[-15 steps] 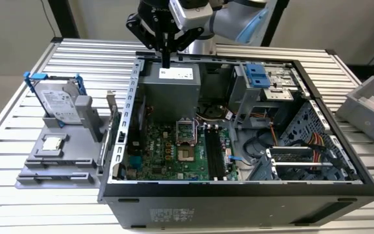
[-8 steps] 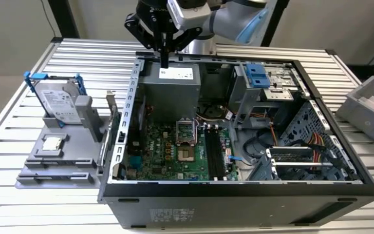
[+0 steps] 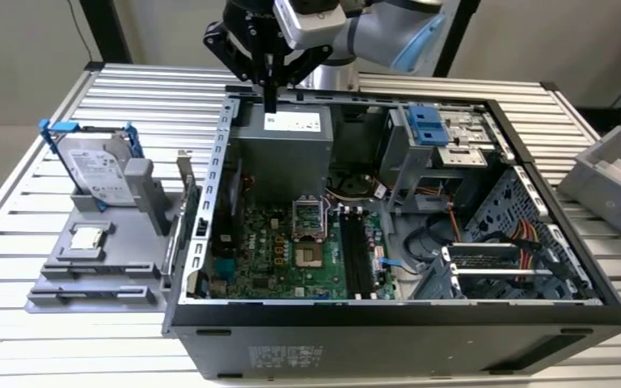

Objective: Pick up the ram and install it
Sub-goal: 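Reach for the ram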

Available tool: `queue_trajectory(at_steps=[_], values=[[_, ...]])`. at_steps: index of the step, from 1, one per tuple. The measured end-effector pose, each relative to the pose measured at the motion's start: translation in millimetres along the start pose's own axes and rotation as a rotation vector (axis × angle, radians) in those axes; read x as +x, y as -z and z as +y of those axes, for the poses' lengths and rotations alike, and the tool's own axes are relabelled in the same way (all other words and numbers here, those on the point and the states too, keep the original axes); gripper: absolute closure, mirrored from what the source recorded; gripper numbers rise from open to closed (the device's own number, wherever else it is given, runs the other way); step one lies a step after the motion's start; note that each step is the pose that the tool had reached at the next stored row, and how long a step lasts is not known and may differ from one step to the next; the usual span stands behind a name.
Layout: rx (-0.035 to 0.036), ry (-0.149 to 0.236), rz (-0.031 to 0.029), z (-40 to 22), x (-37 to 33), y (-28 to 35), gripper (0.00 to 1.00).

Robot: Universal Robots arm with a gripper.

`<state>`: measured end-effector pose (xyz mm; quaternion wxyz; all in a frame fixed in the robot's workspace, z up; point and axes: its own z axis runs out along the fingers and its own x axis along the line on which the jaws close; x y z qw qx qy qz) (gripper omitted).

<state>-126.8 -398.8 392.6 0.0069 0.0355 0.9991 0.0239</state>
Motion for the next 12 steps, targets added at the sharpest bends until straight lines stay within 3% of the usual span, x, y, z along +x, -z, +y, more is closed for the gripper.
queue_trajectory(at_steps=[12], values=[[0.0001,0.000,0.0016,-0.8,11.8,0.2,1.00]])
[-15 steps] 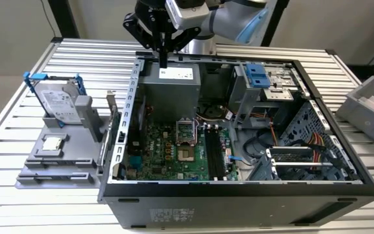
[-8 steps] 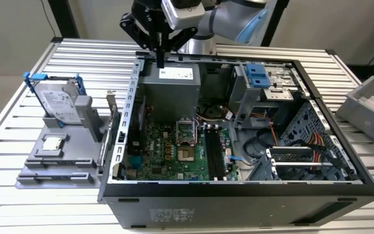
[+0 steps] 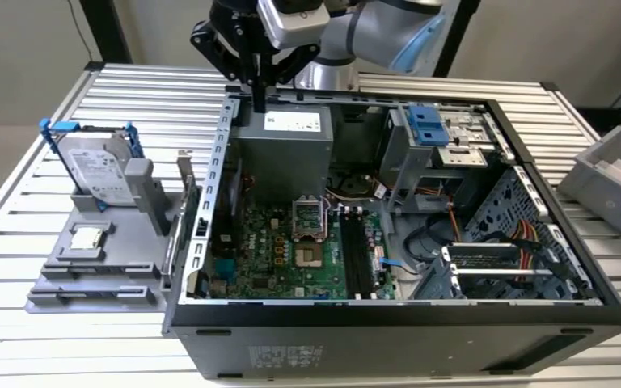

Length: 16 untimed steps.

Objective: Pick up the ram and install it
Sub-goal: 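Reach for the ram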

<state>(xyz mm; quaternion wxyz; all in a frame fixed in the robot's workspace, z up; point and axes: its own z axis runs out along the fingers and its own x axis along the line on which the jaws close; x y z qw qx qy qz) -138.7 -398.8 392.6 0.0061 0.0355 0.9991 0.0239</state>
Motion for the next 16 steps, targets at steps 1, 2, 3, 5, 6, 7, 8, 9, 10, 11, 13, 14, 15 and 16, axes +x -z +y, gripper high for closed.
queue_trajectory(at_steps=[1,2,3,5,6,7,8,9,10,11,13,14,15,16], values=[[0.0000,0.000,0.0000,-0.1,1.0,0.0,1.00],[-0.0001,0.000,0.0000,-0.1,2.0,0.0,1.00],[0.0001,0.000,0.0002,-0.2,3.0,0.1,1.00],[0.0000,0.000,0.0002,-0.4,5.0,0.1,1.00],[0.0001,0.000,0.0004,-0.4,6.0,0.1,1.00],[0.0000,0.000,0.0004,-0.5,6.9,0.1,1.00],[0.0000,0.000,0.0005,-0.6,7.8,0.1,1.00],[0.0001,0.000,0.0006,-0.6,8.7,0.1,1.00],[0.0000,0.000,0.0008,-0.7,9.6,0.1,1.00],[0.0000,0.000,0.0009,-0.7,10.5,0.1,1.00],[0.0001,0.000,0.0012,-0.9,12.2,0.2,1.00],[0.0001,0.000,0.0014,-0.9,13.0,0.2,1.00],[0.0001,0.000,0.0016,-1.0,13.9,0.2,1.00],[0.0001,0.000,0.0019,-1.2,16.3,0.2,1.00]])
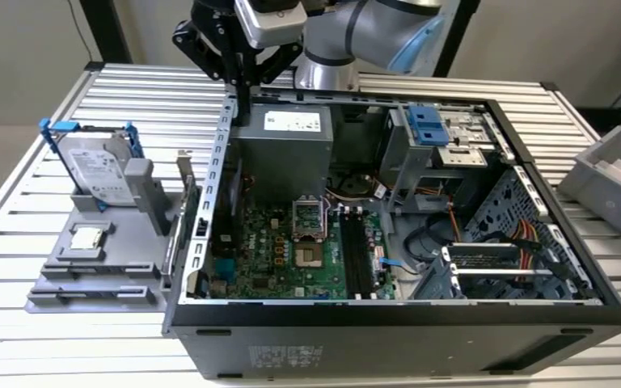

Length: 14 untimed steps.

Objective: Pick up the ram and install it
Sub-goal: 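Reach for the ram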

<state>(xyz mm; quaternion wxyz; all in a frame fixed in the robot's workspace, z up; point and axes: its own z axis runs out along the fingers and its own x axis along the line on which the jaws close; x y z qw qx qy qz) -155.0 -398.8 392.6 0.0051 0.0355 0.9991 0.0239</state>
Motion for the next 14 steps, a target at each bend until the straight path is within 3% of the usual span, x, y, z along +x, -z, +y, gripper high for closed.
queue_trajectory(at_steps=[14], values=[[0.0002,0.000,0.0021,-0.9,12.3,0.2,1.00]])
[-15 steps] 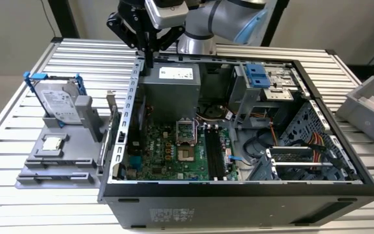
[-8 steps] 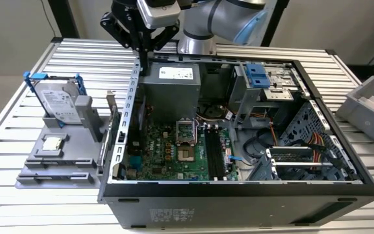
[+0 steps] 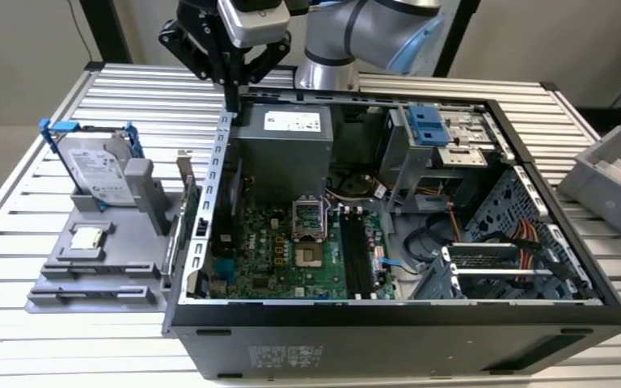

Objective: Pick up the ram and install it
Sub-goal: 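Reach for the ram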

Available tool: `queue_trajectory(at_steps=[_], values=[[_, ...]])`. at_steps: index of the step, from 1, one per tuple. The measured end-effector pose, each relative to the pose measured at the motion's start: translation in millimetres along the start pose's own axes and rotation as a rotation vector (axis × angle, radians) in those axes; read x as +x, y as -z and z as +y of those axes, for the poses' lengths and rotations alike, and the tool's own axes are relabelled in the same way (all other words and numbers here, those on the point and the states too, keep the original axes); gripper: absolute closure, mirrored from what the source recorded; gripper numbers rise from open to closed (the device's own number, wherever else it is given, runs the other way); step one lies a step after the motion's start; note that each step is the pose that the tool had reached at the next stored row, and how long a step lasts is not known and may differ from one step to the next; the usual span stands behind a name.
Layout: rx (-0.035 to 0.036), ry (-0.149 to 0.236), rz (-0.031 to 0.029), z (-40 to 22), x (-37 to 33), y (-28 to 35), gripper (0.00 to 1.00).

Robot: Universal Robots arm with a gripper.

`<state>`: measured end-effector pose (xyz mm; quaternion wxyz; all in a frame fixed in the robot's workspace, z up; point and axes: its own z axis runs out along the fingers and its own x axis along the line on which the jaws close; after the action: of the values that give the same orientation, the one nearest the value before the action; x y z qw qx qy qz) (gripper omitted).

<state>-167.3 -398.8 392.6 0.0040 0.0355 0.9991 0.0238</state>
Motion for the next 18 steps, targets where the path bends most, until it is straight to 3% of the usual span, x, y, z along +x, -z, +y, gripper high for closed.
queue_trajectory(at_steps=[18], values=[[0.0002,0.000,0.0035,-1.1,16.4,0.2,1.00]])
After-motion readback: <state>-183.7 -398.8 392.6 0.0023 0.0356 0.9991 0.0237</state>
